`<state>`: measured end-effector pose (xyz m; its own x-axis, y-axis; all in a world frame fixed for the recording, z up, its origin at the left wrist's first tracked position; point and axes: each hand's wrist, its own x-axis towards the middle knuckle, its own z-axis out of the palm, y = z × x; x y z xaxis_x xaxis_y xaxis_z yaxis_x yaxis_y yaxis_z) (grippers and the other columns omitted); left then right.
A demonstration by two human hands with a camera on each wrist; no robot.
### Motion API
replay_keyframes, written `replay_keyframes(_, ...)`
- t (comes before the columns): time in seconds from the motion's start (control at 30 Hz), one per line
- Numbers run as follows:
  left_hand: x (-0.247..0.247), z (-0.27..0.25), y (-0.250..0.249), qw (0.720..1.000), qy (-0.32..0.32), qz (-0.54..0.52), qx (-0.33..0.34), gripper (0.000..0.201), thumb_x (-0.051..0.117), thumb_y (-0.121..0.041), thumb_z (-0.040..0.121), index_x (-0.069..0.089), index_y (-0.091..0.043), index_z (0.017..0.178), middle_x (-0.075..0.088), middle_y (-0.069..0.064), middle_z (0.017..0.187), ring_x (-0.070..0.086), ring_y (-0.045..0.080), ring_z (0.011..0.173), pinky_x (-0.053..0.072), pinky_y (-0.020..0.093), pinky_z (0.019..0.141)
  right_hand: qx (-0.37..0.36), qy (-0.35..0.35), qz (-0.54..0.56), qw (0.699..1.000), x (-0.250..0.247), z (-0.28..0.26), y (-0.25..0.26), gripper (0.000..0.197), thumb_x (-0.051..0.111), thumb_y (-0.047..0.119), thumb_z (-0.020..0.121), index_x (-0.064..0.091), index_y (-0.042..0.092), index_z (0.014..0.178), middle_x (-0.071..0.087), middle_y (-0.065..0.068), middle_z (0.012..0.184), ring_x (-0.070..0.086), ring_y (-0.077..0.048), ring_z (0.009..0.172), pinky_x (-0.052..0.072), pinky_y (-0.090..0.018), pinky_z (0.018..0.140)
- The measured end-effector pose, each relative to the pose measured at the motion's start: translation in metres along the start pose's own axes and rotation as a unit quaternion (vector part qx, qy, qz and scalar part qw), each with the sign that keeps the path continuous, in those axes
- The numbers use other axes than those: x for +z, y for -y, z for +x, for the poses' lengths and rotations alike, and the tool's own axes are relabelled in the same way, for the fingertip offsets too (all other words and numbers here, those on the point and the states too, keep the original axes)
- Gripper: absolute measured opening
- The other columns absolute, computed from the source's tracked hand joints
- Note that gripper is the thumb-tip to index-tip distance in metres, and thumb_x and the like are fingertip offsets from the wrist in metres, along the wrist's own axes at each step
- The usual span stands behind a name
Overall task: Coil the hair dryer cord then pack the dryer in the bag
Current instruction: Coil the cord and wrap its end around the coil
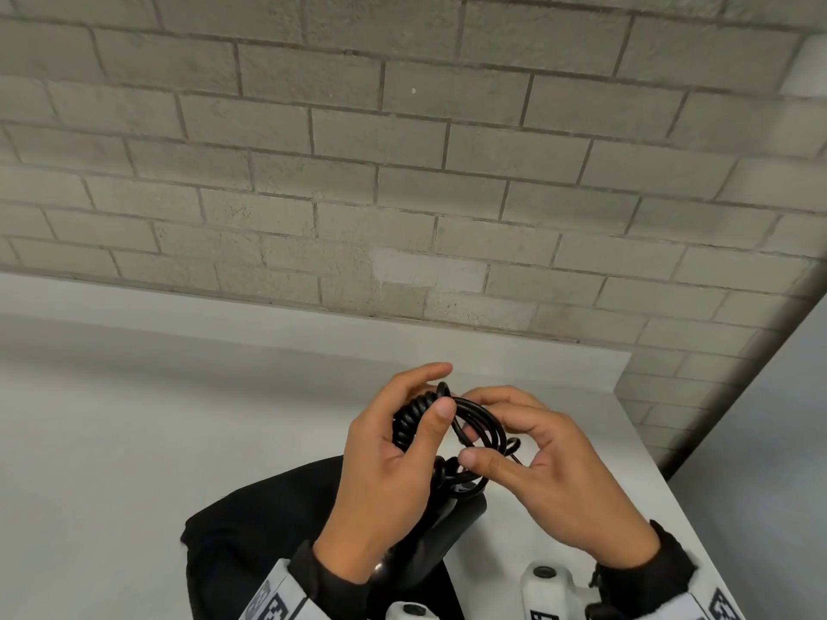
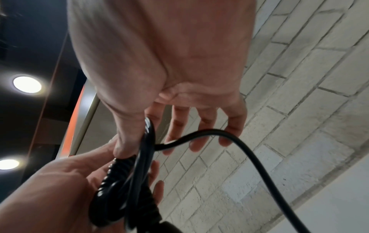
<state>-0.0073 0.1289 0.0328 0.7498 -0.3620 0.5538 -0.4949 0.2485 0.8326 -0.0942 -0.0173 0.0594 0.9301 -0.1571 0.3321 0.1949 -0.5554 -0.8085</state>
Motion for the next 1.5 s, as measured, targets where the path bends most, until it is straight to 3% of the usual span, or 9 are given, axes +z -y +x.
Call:
replay_keyframes(0.13,0.006,-0.002,-0.002,0.999,-0.021,-0.031,-0.009,0.023,0.061,-0.029,0.090,0.068,-0.025,0.111,0.070,-0.008,0.100,0.066,0.012,0.098,0.047,0.012,0.082,-0.010,-0.017,0.008,1.000,0.003,0.002,-0.003,0.009,0.077,0.030,0.079,0.072,0.029,0.087,0.061,0.009,0.104,0.059,-0.013,0.102,0.041,-0.020,0.089)
replay_keyframes(0.27,0.010,-0.002,0.001,0.997,-0.065,-0.030,-0.011,0.019,0.060,-0.031,0.089,0.068,-0.024,0.105,0.071,-0.009,0.094,0.067,0.010,0.092,0.048,0.012,0.079,-0.071,-0.204,-0.064,0.974,0.021,-0.001,-0.015,0.032,0.078,0.040,0.068,0.058,0.035,0.093,0.056,0.013,0.108,0.056,-0.012,0.102,0.040,-0.012,0.083)
replay_keyframes(0.5,0.013,-0.001,0.006,0.994,-0.103,-0.040,-0.022,0.018,0.061,-0.040,0.094,0.069,-0.024,0.099,0.072,0.000,0.085,0.069,0.015,0.085,0.051,0.017,0.078,-0.139,-0.357,-0.231,0.894,0.050,-0.010,-0.026,0.019,0.070,0.041,0.079,0.077,0.023,0.078,0.057,-0.001,0.108,0.048,-0.022,0.077,0.041,-0.029,0.067)
replay_keyframes(0.73,0.013,-0.001,0.004,0.995,-0.090,-0.042,-0.006,0.018,0.062,-0.032,0.089,0.067,-0.025,0.105,0.070,-0.011,0.094,0.067,0.008,0.091,0.048,0.010,0.077,-0.057,-0.316,-0.257,0.912,0.062,-0.014,-0.015,0.029,0.055,0.052,0.086,0.075,0.032,0.086,0.058,0.008,0.111,0.044,-0.014,0.085,0.043,-0.025,0.058)
replay_keyframes(0.9,0.010,0.000,0.005,0.998,-0.047,-0.021,0.035,0.026,0.066,-0.025,0.089,0.064,-0.024,0.114,0.069,-0.013,0.097,0.067,0.006,0.088,0.048,0.010,0.077,0.107,-0.244,-0.026,0.964,0.059,-0.014,-0.002,0.033,0.051,0.064,0.079,0.070,0.038,0.073,0.051,0.026,0.106,0.046,-0.001,0.106,0.038,-0.010,0.073)
replay_keyframes(1.0,0.008,0.002,0.010,0.998,-0.044,-0.019,0.030,0.031,0.076,-0.020,0.081,0.064,-0.021,0.109,0.070,-0.011,0.092,0.068,0.007,0.084,0.050,0.012,0.076,0.136,-0.204,0.063,0.967,0.048,-0.011,0.008,0.033,0.054,0.057,0.077,0.072,0.030,0.069,0.061,0.018,0.100,0.058,-0.006,0.096,0.039,-0.021,0.077)
replay_keyframes(1.13,0.007,0.001,0.021,0.996,-0.055,0.053,0.052,0.023,0.068,-0.031,0.087,0.062,-0.032,0.109,0.067,-0.001,0.093,0.068,0.011,0.085,0.050,0.015,0.076,0.203,-0.132,0.200,0.949,0.030,-0.012,0.026,0.044,0.052,0.048,0.086,0.055,0.015,0.057,0.068,0.010,0.088,0.055,0.010,0.071,0.036,-0.022,0.074)
replay_keyframes(1.3,0.003,0.006,0.026,0.987,-0.089,0.114,0.074,0.021,0.056,-0.040,0.089,0.055,-0.037,0.109,0.066,-0.002,0.096,0.065,0.006,0.087,0.047,0.010,0.074,0.117,-0.176,-0.040,0.977,0.044,-0.026,0.019,0.033,0.051,0.070,0.078,0.063,0.039,0.081,0.046,0.032,0.111,0.038,0.007,0.110,0.034,-0.005,0.082)
replay_keyframes(1.5,0.002,0.006,0.032,0.980,-0.090,0.153,0.087,0.021,0.053,-0.041,0.091,0.053,-0.037,0.112,0.064,-0.002,0.096,0.064,0.007,0.088,0.047,0.010,0.075,0.041,-0.255,-0.049,0.965,0.056,-0.036,0.014,0.019,0.054,0.051,0.084,0.067,0.042,0.094,0.067,0.020,0.096,0.060,-0.006,0.093,0.039,-0.004,0.070)
